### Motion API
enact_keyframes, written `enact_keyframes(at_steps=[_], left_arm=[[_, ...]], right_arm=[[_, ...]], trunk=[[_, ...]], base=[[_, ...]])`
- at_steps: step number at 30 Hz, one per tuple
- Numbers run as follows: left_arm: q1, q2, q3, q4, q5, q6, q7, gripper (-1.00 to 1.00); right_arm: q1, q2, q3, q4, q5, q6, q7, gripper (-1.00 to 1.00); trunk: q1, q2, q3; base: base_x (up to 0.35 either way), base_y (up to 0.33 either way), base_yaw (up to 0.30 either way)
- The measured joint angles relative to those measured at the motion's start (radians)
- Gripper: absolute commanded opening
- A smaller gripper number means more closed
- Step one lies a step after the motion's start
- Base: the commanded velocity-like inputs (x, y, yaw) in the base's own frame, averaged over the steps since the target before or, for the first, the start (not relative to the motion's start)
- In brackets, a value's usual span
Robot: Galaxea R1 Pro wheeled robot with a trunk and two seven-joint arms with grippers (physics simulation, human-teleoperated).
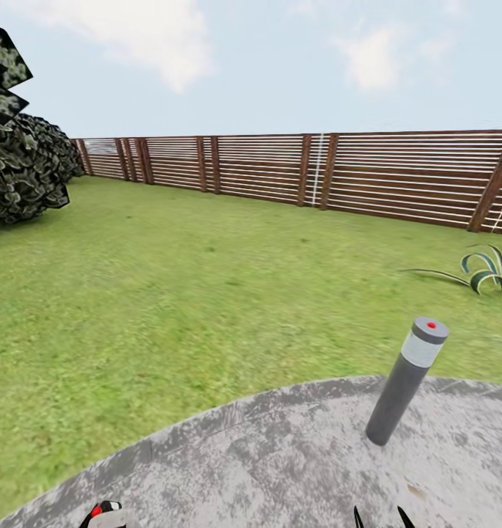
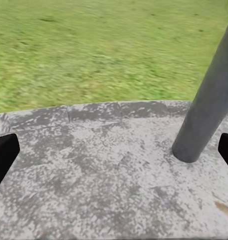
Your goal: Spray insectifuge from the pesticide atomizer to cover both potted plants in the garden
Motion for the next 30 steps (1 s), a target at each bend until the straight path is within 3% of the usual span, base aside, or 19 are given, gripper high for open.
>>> enact_keyframes(at_steps=[15,30], left_arm=[[0.001,-0.001,0.000,0.000,-0.001,0.000,0.000,-1.00],[0.001,-0.001,0.000,0.000,-0.003,0.000,0.000,-1.00]], right_arm=[[0.000,0.000,0.000,0.000,0.000,0.000,0.001,1.00],[0.000,0.001,0.000,0.000,0.001,0.002,0.001,1.00]], trunk=[[0.000,0.000,0.000],[0.000,0.000,0.000]], base=[[0.209,0.272,-0.263],[0.061,0.025,-0.264]])
